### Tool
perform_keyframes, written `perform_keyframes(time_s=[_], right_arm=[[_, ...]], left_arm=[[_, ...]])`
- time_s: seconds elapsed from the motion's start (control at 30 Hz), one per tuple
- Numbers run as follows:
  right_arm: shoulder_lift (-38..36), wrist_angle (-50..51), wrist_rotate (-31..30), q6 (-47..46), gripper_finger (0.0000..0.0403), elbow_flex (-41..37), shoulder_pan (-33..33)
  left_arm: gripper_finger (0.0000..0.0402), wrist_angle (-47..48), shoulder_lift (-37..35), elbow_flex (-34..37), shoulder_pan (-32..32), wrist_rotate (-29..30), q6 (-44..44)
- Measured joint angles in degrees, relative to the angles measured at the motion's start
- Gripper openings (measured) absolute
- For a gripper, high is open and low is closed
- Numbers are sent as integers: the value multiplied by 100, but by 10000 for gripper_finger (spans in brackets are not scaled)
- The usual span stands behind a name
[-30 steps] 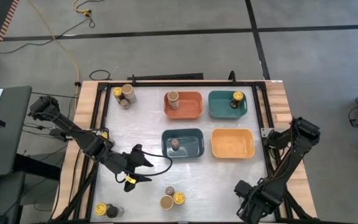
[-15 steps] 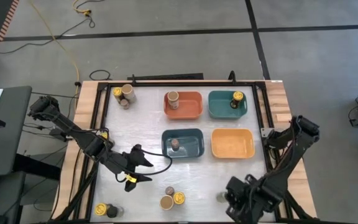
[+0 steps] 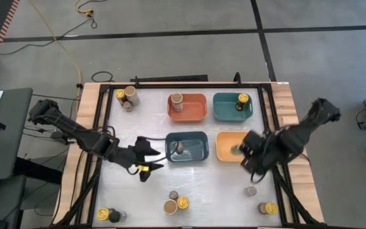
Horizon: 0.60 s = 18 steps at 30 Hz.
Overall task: Sort spices by type
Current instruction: Put the black spice bottle into the yellow bin
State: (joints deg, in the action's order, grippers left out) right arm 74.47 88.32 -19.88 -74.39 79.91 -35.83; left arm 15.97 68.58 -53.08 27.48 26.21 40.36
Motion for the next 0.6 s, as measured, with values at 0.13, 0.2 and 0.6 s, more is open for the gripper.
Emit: perform_keyframes(time_s=[0.13,0.2,0.6], right_arm=[[-881,-209,82,131,208,-967,423],[-1258,-467,273,194,208,-1479,635],[-1696,-1470,948,1219,208,-3065,1682]], left_arm=[[270,-13,-1,0,-250,1,0],[270,-45,-1,0,-344,2,-27],[270,-50,-1,0,-834,1,-65]])
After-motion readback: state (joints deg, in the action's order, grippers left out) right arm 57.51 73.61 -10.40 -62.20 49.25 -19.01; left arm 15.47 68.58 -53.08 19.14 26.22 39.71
